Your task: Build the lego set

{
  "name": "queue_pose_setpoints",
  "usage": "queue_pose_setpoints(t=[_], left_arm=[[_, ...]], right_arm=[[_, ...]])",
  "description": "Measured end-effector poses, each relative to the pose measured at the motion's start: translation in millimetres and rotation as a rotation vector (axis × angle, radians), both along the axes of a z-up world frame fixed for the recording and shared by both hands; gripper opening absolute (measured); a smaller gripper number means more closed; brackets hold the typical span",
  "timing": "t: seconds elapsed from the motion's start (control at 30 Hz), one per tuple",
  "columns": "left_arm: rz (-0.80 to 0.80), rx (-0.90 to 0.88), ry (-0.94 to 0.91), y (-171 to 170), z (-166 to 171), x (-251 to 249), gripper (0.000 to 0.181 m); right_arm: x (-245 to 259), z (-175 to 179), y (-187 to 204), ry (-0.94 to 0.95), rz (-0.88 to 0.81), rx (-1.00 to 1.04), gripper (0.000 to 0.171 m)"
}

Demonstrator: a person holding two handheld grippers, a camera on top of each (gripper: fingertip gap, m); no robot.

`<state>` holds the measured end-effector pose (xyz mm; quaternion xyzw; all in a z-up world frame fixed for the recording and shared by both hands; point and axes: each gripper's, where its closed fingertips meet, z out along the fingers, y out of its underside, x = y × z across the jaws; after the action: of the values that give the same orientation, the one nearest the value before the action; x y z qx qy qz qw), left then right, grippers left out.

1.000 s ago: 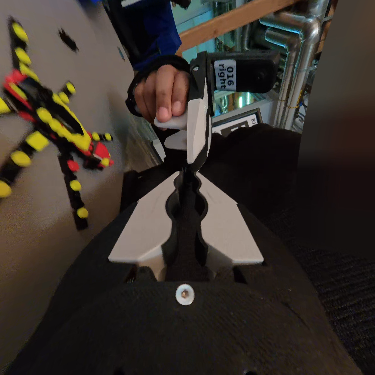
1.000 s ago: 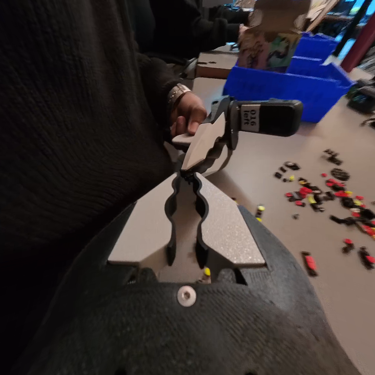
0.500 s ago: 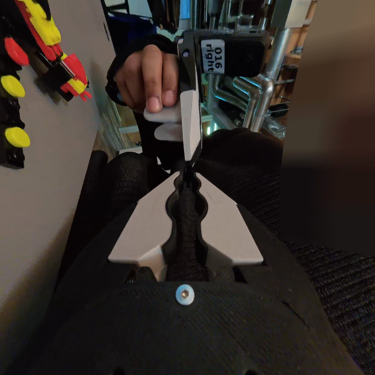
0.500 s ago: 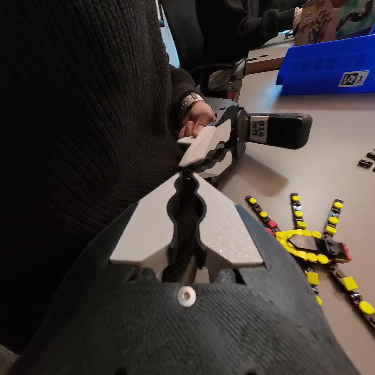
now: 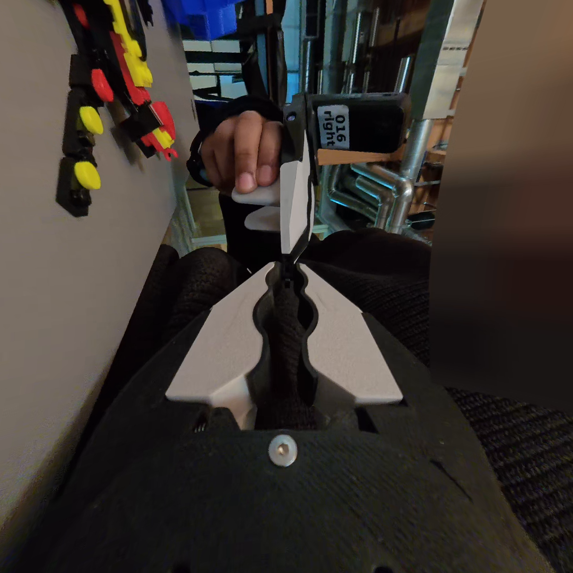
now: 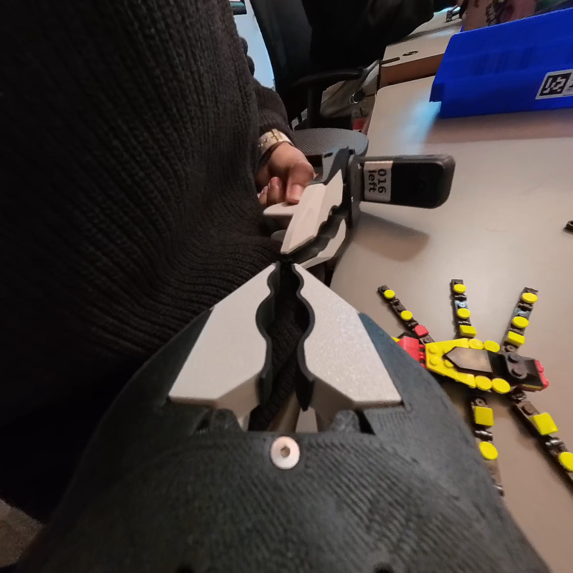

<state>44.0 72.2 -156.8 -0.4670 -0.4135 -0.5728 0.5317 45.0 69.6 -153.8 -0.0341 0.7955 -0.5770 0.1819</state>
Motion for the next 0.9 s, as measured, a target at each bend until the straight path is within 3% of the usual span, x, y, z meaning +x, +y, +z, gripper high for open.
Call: queue_pose_setpoints(t=[0.23,0.27,0.37,0.57,0.73,0.9], left_arm=[[0.046,-0.037,0.087,-2.9,1.2,-11.2,0.007],[0.08,-0.059,0.119,-5.3,1.3,-17.3,0.014],[0.16,-0.104,0.288,-12.9,10.7,-27.6,0.024],[0.165,-0.242,0.706,-1.9,17.1,-14.4,0.026],[0.213,-0.274,0.773,-2.7,18.1,-17.5,0.004],[0.194,-0.288,0.789,-1.8,15.8,-14.5,0.003]], right_arm=[[-9.4,-1.6,0.2,-0.043,-0.037,0.017,0.004],[-10.8,-0.6,0.9,-0.06,-0.043,0.011,0.004],[-21.7,8.0,3.9,-0.116,-0.089,-0.034,0.004],[-28.7,17.0,5.5,-0.258,-0.102,-0.084,0.004],[-22.5,12.8,3.3,-0.282,-0.074,-0.055,0.004],[-23.1,13.9,3.1,-0.322,-0.067,-0.063,0.004]])
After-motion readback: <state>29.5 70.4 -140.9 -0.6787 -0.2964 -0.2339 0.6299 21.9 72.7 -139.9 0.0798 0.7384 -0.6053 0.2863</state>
